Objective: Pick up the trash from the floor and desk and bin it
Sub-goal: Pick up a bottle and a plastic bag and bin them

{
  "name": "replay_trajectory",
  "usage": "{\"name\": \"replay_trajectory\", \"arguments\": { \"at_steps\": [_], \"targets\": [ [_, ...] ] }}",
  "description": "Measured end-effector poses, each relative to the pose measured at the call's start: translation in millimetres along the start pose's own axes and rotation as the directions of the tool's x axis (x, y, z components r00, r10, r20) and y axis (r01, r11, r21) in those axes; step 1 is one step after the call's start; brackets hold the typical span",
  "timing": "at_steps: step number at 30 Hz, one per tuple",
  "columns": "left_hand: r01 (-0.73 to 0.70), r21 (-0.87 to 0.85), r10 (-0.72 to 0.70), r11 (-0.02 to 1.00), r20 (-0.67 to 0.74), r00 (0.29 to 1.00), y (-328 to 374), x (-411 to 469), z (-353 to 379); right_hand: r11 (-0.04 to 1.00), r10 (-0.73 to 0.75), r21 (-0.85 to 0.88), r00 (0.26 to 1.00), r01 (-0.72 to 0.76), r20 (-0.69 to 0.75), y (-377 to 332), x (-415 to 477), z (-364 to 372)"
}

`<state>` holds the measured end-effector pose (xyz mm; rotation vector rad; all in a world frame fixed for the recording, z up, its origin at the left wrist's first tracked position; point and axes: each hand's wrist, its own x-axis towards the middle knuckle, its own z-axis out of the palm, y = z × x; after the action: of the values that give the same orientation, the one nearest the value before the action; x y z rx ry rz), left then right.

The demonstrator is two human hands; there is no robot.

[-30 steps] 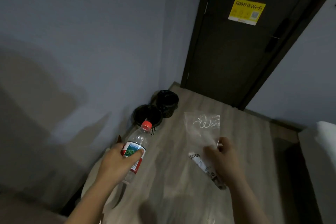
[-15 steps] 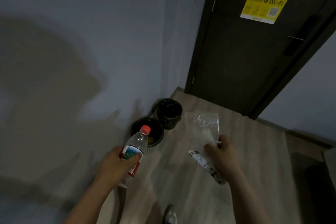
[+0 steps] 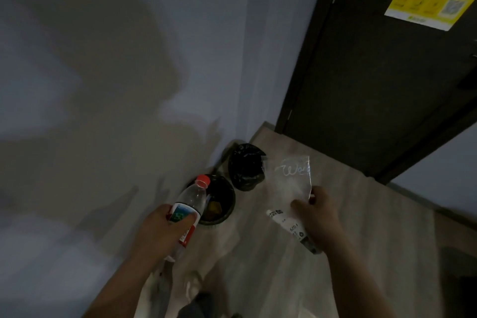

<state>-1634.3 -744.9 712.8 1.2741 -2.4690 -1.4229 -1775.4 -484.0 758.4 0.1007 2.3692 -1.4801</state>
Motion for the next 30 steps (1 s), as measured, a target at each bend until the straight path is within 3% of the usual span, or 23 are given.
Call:
{"name": "replay_trajectory", "arguments": {
  "at_steps": [14,30],
  "targets": [
    [0.028,0.129,-0.046,0.991,0.137,0.989,41.3,187.2,0.7,0.995,0.082,-0.041,0.993,-0.086,-0.088,-59.6,144.6,58.2],
    [0.094,0.188,-0.146,0.978,0.284,0.948,91.2,283.4,70.2,0.977,0.21,-0.037,0.976,-0.212,-0.063,-24.1,259.6,61.7]
  ]
}}
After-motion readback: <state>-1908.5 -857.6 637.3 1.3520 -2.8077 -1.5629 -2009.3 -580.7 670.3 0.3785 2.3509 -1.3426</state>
